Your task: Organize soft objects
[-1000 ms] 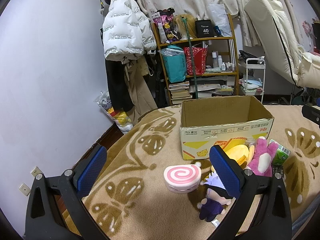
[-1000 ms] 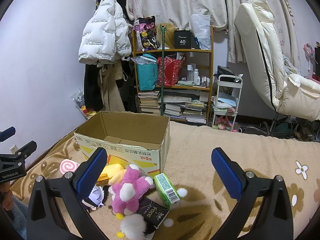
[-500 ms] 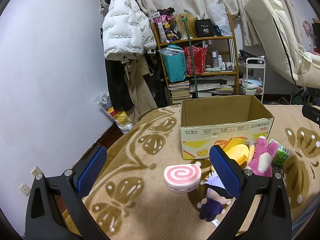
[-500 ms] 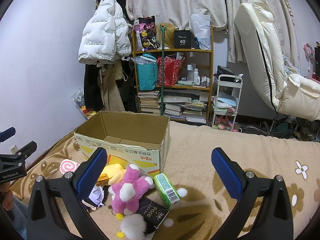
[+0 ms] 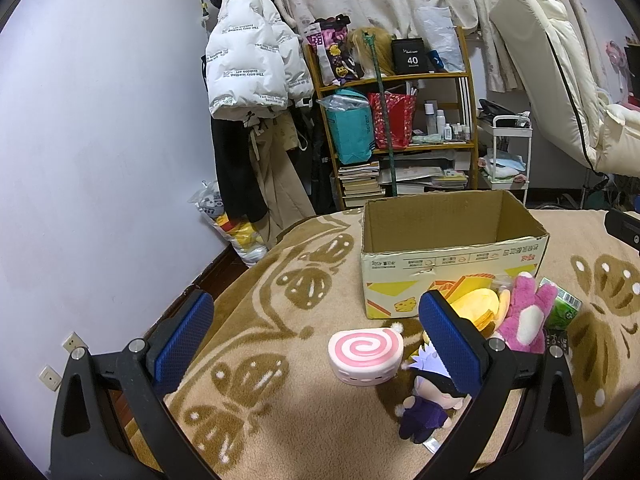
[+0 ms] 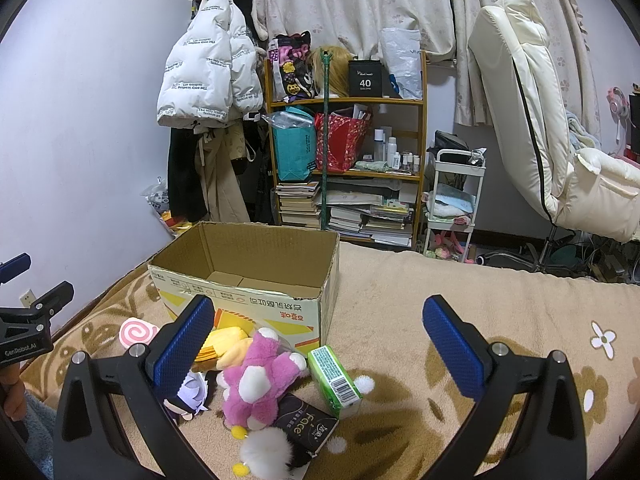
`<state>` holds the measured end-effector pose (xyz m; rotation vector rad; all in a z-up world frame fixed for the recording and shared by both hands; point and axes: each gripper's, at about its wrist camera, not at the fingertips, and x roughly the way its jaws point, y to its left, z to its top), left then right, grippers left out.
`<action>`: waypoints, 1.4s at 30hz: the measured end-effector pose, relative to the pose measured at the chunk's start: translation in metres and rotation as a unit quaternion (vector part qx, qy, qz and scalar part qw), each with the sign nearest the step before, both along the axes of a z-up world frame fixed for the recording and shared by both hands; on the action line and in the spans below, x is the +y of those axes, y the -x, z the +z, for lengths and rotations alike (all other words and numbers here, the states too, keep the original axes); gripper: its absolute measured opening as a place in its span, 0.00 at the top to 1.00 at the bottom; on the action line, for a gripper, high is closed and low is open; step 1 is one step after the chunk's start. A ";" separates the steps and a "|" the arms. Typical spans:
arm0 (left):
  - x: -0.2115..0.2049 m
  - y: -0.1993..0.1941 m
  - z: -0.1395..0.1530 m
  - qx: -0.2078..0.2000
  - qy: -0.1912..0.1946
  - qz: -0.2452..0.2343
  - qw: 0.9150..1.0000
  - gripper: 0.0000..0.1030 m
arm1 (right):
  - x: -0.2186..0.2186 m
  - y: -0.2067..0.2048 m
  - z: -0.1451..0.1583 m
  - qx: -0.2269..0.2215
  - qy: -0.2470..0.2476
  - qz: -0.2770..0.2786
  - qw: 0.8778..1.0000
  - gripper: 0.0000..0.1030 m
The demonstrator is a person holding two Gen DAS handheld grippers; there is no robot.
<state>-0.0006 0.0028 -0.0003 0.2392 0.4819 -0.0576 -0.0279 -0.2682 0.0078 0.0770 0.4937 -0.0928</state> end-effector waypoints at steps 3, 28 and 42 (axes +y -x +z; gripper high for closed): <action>0.000 0.000 0.000 0.000 0.000 0.000 1.000 0.02 | 0.000 0.000 0.000 0.000 0.000 0.000 1.000 0.00; -0.001 -0.001 -0.003 0.001 -0.001 0.000 1.000 0.01 | 0.001 0.000 -0.001 0.000 0.000 0.000 1.000 0.00; -0.001 -0.001 -0.003 0.002 -0.001 0.000 1.000 0.01 | 0.001 0.000 -0.001 0.000 0.000 0.000 1.000 0.00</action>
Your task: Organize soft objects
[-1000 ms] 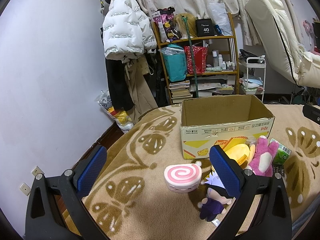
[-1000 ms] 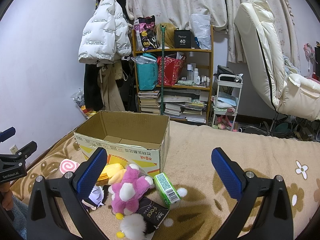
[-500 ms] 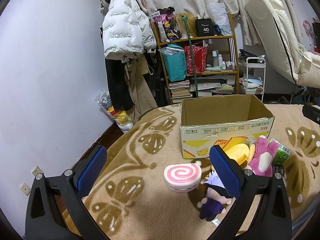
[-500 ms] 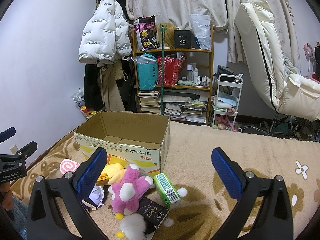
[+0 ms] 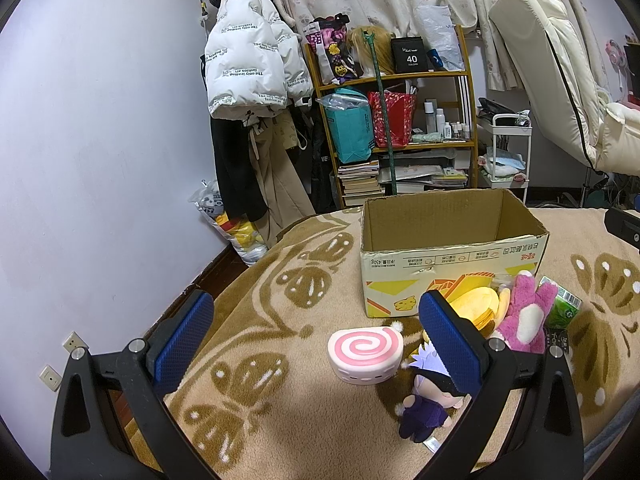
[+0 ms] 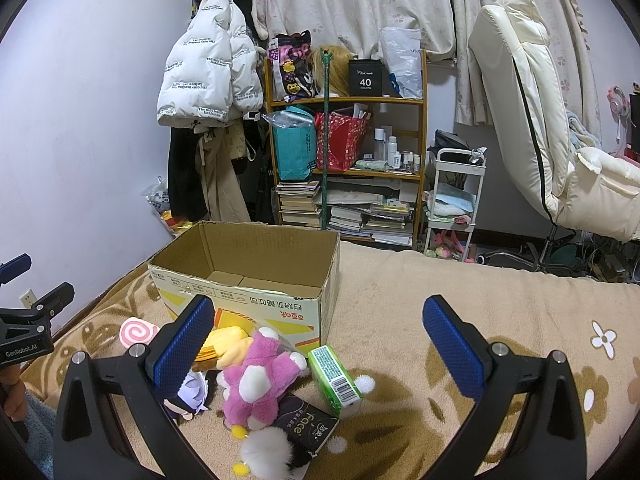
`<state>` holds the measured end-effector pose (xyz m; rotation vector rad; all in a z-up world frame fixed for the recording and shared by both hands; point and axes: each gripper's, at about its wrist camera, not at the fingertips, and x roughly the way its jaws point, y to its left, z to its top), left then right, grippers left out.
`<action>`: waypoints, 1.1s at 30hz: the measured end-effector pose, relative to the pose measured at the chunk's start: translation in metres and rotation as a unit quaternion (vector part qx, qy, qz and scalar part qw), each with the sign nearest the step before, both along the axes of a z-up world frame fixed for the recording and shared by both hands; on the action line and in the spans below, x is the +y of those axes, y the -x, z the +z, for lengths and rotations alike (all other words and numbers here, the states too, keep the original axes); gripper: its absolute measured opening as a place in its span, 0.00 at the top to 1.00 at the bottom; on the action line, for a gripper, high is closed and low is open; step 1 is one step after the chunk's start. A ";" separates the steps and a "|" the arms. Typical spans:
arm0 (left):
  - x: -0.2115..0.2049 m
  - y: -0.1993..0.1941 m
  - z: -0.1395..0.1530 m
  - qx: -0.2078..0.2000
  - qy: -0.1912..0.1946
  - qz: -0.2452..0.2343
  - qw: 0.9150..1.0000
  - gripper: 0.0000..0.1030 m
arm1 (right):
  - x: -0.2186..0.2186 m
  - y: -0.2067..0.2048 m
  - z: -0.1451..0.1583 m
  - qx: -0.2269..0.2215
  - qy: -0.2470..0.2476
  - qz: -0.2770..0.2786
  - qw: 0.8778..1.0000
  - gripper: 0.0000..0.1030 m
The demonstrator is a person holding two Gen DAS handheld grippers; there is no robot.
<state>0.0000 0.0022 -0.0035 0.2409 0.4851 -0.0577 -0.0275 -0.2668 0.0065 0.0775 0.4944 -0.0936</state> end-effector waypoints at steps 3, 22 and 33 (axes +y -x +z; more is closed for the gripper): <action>0.000 0.000 0.000 0.000 0.000 0.000 1.000 0.01 | 0.000 0.000 0.000 0.000 0.000 0.000 1.000 0.00; -0.002 -0.020 -0.017 0.035 -0.015 0.005 0.999 0.02 | 0.002 -0.009 -0.004 0.020 -0.001 0.015 1.000 0.00; -0.011 -0.051 -0.033 0.085 -0.017 0.004 0.996 0.02 | 0.000 -0.034 -0.026 0.077 0.013 0.007 0.997 0.00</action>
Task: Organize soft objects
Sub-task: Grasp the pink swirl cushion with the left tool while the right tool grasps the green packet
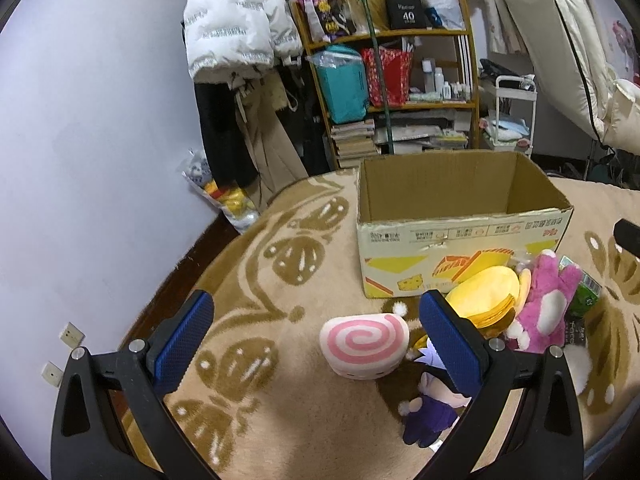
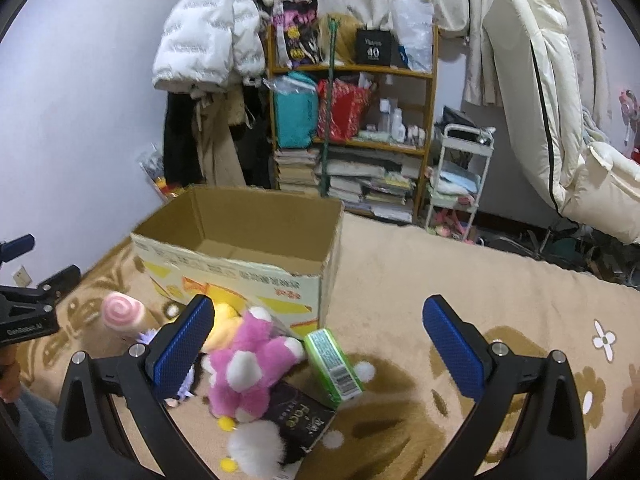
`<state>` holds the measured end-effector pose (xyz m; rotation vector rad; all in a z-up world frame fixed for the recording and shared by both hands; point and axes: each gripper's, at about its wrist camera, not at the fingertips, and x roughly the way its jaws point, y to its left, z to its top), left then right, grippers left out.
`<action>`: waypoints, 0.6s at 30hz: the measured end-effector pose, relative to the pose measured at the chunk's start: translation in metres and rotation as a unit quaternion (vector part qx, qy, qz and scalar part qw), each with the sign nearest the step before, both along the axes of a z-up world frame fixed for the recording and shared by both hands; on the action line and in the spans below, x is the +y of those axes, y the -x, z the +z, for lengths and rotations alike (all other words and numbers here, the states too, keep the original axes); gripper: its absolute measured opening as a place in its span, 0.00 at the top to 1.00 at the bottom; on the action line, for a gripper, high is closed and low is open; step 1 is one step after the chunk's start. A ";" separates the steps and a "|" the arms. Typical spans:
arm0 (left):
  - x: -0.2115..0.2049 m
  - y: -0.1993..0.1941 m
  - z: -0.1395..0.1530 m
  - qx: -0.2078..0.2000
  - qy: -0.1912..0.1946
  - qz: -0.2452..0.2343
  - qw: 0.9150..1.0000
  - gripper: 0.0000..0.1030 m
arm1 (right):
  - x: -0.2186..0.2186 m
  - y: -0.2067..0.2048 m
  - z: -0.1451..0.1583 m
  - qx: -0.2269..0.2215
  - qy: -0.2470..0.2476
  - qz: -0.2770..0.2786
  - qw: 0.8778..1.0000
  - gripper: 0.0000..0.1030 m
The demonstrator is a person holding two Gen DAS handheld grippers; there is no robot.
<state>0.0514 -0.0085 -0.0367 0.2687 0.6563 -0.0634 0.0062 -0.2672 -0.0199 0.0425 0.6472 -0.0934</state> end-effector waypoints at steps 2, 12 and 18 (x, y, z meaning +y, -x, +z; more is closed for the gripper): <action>-0.001 -0.006 -0.006 0.013 0.000 0.001 1.000 0.02 | -0.002 -0.005 -0.006 0.012 -0.004 0.000 1.000 0.00; -0.005 -0.037 -0.038 0.086 0.012 0.004 0.996 0.02 | -0.004 -0.028 -0.032 0.060 0.007 0.011 0.998 0.00; -0.011 -0.047 -0.057 0.116 0.003 -0.005 0.993 0.02 | -0.012 -0.040 -0.047 0.090 0.001 -0.002 0.996 0.00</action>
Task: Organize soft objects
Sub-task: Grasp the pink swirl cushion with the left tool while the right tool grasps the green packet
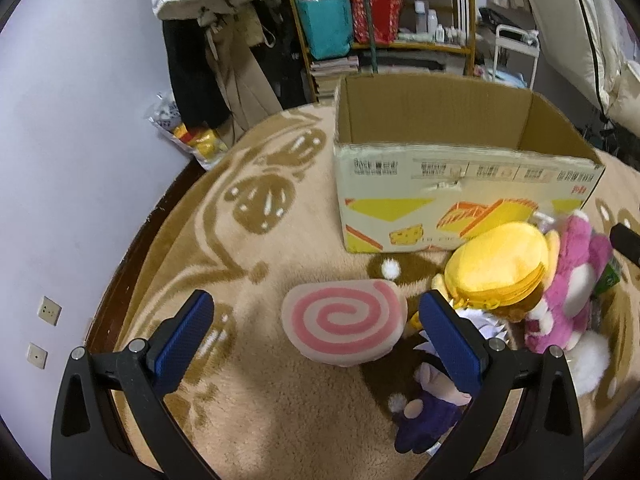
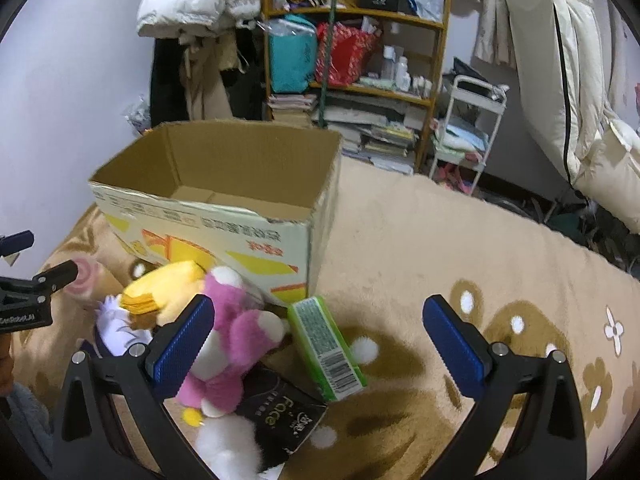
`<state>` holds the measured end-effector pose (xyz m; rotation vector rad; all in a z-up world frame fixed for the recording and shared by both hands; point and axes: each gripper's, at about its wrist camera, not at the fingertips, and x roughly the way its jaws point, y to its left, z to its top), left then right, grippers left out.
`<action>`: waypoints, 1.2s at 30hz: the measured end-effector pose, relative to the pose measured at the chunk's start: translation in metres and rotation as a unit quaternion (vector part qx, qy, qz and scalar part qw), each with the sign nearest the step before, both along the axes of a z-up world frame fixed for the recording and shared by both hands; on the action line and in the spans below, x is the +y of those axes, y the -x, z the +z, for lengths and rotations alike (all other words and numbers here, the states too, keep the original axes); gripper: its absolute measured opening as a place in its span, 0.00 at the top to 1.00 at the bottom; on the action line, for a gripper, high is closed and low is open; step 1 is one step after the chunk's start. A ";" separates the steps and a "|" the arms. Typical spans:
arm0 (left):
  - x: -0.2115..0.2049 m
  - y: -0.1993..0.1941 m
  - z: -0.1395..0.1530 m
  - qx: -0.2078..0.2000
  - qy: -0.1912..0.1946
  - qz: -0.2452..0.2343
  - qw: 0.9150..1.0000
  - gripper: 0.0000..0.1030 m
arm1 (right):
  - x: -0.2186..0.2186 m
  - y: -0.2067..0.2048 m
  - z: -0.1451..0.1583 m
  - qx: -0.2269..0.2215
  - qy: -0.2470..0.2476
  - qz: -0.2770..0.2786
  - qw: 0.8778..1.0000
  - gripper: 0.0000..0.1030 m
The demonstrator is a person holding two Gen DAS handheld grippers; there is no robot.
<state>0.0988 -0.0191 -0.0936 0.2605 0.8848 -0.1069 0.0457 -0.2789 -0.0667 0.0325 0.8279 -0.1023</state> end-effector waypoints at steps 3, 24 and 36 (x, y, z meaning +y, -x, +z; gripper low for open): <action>-0.003 -0.006 -0.009 0.016 -0.005 -0.002 1.000 0.02 | -0.006 -0.005 -0.007 0.015 -0.004 -0.007 1.000 0.01; -0.002 -0.026 -0.043 0.065 -0.017 0.005 0.998 0.02 | -0.041 -0.014 -0.021 0.029 -0.102 -0.038 0.994 0.27; 0.001 -0.029 -0.046 0.076 0.007 0.000 0.997 0.11 | -0.048 -0.016 -0.033 0.065 -0.110 -0.047 0.991 0.34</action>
